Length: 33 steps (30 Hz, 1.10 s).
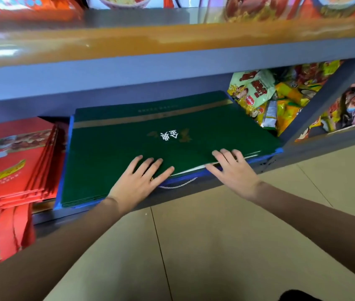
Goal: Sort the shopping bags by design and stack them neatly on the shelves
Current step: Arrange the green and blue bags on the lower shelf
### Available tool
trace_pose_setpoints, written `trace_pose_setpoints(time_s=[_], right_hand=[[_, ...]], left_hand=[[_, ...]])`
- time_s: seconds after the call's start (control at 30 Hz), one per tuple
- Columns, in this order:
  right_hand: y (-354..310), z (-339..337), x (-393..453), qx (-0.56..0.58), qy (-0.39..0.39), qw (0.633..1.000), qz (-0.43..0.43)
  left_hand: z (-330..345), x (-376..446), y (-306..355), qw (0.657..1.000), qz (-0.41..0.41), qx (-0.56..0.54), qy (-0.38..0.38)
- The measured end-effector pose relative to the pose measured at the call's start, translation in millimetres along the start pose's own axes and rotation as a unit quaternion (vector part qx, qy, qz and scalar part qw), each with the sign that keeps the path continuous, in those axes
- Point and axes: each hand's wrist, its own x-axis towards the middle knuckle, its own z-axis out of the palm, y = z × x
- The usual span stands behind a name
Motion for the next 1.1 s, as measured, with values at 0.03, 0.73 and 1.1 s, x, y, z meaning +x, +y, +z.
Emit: trace_pose_setpoints(time_s=[0.03, 0.73, 1.1], right_hand=[[0.6, -1.6, -1.2, 0.018, -0.009, 1.0, 0.001], [-15.2, -70.4, -0.7, 0.428, 0.048, 0.881, 0.196], [-94.6, -77.1, 101.8, 0.622, 0.038, 0.632, 0.461]], left_hand=[[1.1, 0.2, -0.2, 1.0, 0.001, -0.015, -0.002], [-26.6, 12.3, -19.1, 0.989, -0.095, -0.116, -0.018], [-88.1, 60.7, -104.4, 0.975, -0.197, -0.098, -0.001]])
